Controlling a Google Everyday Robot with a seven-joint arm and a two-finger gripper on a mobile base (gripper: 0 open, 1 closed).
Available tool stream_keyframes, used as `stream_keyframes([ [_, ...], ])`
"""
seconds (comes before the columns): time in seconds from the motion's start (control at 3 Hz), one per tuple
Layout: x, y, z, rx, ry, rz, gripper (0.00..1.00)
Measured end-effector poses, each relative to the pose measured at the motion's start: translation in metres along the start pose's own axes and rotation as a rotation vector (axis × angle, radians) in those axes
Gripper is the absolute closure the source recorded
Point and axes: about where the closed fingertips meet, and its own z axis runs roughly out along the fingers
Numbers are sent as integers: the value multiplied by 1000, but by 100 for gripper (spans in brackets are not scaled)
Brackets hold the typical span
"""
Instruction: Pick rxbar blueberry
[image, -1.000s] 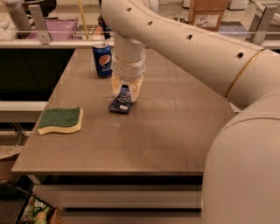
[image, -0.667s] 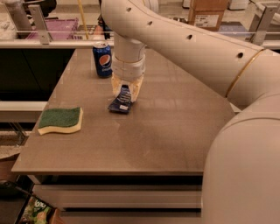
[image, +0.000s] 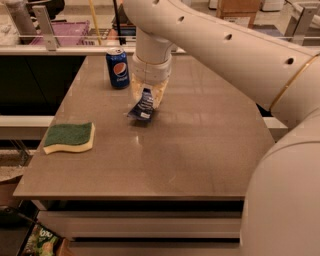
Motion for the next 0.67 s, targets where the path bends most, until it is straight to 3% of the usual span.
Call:
stream_keyframes([
  [0.33,11,4,-11,36,22,6,100],
  [0.67,21,9,-22,113,20,-2,100],
])
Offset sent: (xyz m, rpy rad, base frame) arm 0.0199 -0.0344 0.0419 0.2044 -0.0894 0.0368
